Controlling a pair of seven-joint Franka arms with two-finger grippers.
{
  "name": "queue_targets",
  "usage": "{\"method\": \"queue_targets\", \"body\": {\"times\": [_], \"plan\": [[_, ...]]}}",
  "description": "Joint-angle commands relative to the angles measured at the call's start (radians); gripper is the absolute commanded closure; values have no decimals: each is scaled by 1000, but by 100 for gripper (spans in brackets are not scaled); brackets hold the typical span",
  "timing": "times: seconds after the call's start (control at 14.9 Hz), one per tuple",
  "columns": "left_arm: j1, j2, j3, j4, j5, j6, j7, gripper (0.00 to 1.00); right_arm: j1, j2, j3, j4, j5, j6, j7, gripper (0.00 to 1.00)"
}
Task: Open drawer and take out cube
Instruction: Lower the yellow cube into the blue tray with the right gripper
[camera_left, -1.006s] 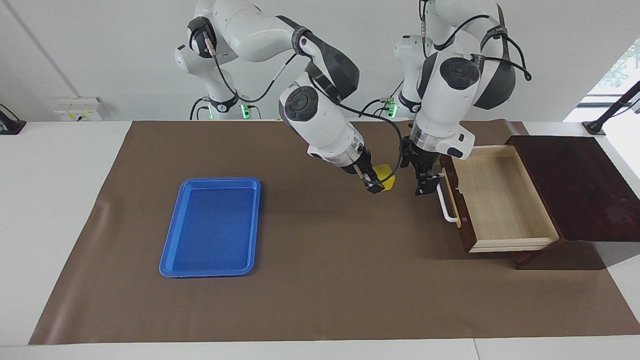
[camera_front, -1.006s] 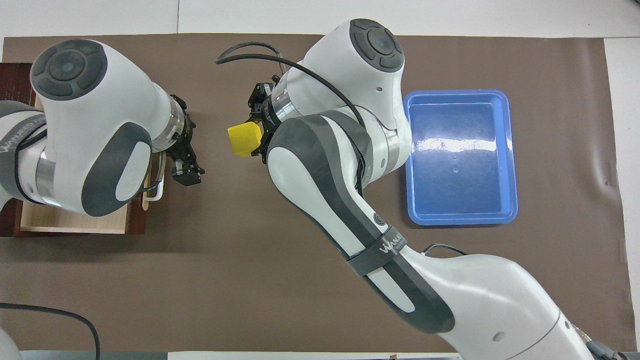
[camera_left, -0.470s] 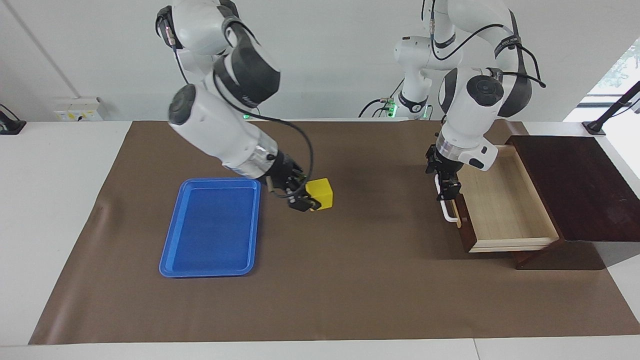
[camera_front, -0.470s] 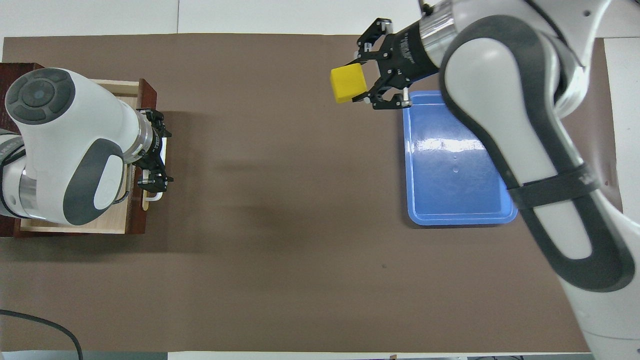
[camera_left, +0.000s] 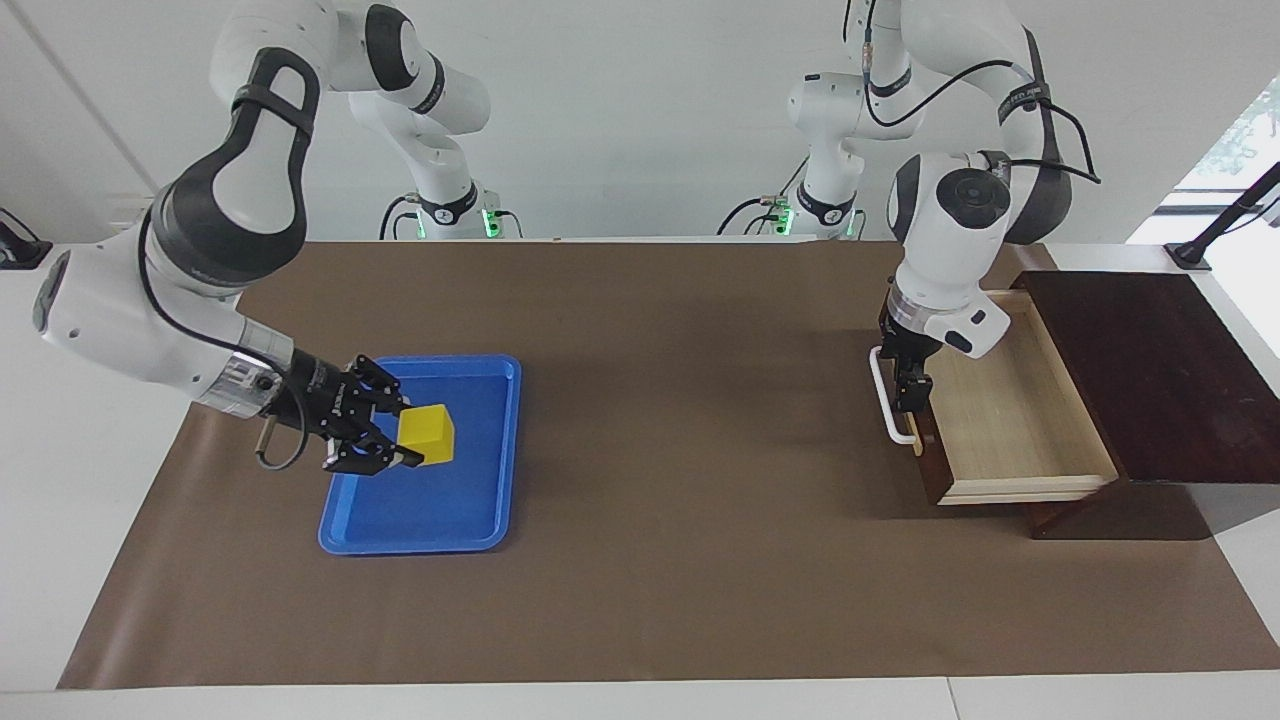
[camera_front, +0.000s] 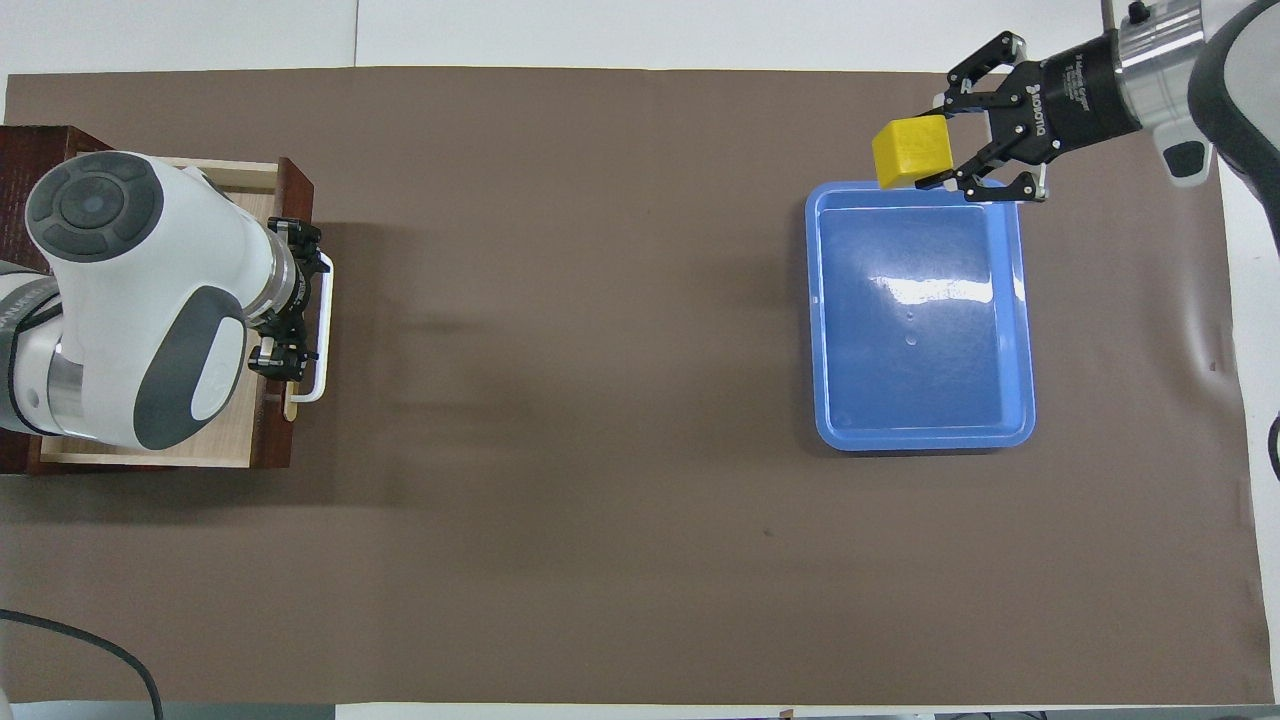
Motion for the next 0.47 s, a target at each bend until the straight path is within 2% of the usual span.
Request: {"method": "queue_targets", "body": {"times": [0.0,0.4], "plan": [[39,-7,-6,-13,31,34,38,0,-9,-21,-3,-110,-45,62,-43,100],[135,-2,-6,-4,34,55,43,0,-16,-37,-34,-328,-40,251,-29,100]]}}
